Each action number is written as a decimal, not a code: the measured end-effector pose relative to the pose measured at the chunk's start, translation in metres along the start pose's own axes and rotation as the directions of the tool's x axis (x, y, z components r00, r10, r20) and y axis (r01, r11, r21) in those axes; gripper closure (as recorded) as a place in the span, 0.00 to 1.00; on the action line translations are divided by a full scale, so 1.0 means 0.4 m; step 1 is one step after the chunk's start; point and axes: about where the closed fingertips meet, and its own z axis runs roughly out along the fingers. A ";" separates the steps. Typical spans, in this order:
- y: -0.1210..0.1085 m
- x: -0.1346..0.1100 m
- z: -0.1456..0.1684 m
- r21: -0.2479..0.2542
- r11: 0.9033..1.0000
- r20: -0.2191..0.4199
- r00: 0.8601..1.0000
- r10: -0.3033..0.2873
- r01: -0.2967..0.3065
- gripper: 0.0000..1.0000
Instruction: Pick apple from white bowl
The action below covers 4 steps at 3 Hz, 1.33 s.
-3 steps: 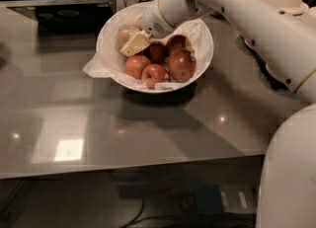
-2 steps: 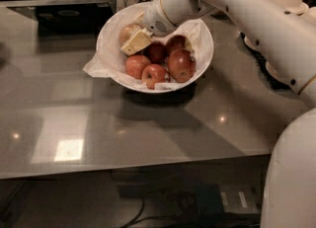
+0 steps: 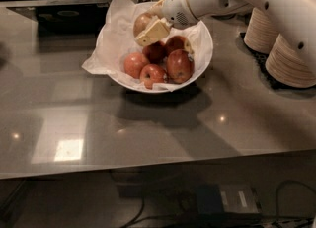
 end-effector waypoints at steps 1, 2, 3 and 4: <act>-0.002 0.001 -0.063 0.040 0.999 0.003 1.000 -0.003 0.003 1.00; -0.001 0.002 -0.121 0.069 0.998 0.008 1.000 -0.015 0.014 1.00; 0.006 -0.002 -0.170 0.071 0.997 0.036 0.999 -0.028 0.025 1.00; 0.058 -0.026 -0.247 0.019 0.992 0.089 0.988 -0.125 0.124 1.00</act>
Offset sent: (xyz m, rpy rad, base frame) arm -0.0289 -0.0664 0.0402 0.0113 -0.0902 -0.0763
